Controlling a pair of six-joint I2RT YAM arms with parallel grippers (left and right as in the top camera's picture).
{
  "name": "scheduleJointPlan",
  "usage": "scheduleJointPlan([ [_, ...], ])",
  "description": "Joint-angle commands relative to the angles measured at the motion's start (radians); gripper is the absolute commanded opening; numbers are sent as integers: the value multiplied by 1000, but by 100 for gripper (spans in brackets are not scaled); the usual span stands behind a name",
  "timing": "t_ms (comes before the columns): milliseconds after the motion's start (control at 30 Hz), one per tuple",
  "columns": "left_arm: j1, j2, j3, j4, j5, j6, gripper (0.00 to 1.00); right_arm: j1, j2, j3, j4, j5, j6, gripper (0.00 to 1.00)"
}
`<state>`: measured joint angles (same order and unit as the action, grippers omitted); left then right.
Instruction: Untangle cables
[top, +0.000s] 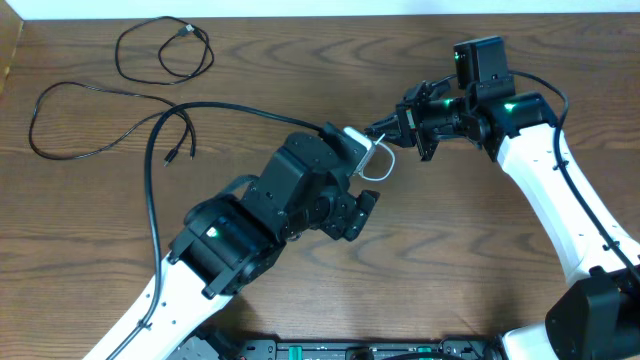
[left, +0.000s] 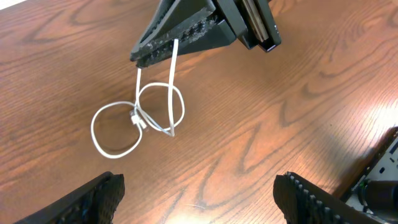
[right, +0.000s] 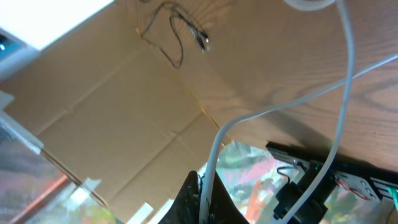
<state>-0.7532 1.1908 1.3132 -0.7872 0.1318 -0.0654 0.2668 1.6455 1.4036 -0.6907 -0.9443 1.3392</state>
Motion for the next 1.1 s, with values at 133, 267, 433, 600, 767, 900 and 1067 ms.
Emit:
scheduleJointPlan([
  [133, 4, 84, 0, 45, 43, 47, 75, 89, 2, 2, -3, -49, -15, 3],
  [267, 4, 89, 0, 48, 33, 47, 71, 90, 2, 2, -1, -50, -16, 2],
  [433, 4, 89, 0, 47, -1, 54, 66, 92, 2, 2, -2, -64, -16, 2],
  [600, 4, 90, 0, 44, -44, 54, 59, 94, 2, 2, -1, -72, -16, 2],
  [767, 4, 97, 0, 41, -80, 54, 59, 95, 2, 2, -2, -73, -16, 1],
  [900, 4, 97, 0, 41, -115, 54, 54, 95, 2, 2, -2, -87, -17, 1],
  [1067, 4, 100, 0, 40, -115, 54, 39, 95, 2, 2, -2, -87, -17, 2],
])
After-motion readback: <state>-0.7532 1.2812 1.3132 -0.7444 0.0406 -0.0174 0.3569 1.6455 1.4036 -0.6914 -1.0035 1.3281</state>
